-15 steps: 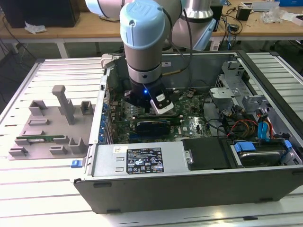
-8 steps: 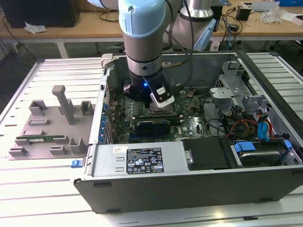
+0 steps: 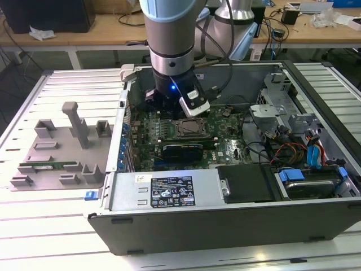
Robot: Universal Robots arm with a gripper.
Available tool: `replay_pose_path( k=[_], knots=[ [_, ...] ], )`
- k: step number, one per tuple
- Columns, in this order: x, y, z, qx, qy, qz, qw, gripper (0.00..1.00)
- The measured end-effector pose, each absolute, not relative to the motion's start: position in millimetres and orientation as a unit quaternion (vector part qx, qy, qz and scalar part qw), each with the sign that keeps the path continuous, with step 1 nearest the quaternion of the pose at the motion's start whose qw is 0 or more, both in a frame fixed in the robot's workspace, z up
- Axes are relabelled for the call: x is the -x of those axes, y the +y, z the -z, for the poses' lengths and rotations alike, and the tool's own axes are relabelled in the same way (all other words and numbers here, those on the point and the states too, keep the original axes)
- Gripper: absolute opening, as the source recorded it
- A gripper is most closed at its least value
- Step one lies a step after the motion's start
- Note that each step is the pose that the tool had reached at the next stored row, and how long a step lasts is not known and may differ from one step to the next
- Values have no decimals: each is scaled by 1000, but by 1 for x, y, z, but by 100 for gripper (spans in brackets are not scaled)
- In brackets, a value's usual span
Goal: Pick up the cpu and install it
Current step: 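Install the second cpu locking lever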
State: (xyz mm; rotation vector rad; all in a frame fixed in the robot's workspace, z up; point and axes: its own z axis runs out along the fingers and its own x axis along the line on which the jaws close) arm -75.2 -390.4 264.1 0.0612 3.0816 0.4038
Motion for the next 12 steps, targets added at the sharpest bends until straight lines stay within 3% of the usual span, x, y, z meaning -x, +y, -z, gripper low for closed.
replay_pose_path(
  k=[12],
  knots=[
    [47,-390,-264,-20,991,-130,17,11]
  ],
)
